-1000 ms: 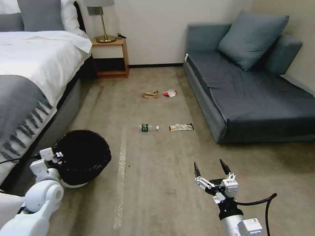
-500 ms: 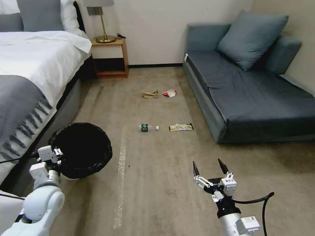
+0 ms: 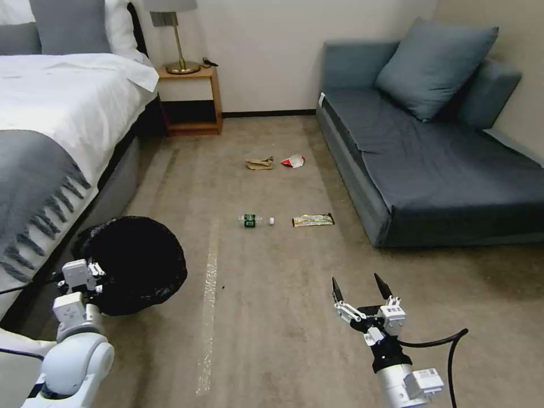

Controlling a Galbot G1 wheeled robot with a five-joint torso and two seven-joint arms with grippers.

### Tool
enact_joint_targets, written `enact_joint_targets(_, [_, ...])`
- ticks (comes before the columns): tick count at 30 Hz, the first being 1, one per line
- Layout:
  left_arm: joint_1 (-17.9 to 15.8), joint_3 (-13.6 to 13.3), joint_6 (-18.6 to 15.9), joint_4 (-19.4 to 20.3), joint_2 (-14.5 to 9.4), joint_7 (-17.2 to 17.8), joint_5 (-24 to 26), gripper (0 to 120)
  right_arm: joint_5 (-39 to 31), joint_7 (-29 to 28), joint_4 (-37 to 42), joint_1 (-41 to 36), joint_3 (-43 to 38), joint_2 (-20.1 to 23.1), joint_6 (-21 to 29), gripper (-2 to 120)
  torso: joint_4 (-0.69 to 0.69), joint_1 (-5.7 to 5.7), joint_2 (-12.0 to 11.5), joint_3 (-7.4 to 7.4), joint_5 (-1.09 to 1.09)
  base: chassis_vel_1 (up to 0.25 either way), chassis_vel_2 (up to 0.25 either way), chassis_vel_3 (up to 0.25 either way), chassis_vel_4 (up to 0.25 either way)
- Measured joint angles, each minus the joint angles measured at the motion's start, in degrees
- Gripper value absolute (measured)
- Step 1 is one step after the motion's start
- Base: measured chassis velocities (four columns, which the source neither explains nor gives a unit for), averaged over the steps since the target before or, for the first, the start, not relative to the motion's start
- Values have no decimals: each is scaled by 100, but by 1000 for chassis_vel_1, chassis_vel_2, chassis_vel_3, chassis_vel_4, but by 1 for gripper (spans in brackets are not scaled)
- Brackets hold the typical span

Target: Pick up the trash bin, then pick up the garbage on the floor and place it into the trash bin.

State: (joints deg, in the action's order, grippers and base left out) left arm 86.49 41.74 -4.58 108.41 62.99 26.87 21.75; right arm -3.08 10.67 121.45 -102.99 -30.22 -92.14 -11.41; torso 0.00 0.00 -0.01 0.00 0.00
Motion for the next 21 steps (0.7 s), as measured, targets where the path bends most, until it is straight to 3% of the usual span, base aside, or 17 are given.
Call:
enact_joint_targets(13, [72,26,150,-66,59,2,-14,7,3,74,-155,85,14,0,-43,100,0,0,0,0,0,0,0,0,0])
enact_joint_targets(21, [33,20,239,-180,60,0,-9,7,-2,121,-259,175,6,0,-56,100,0,0,1,0,0,-92,86,97,-85])
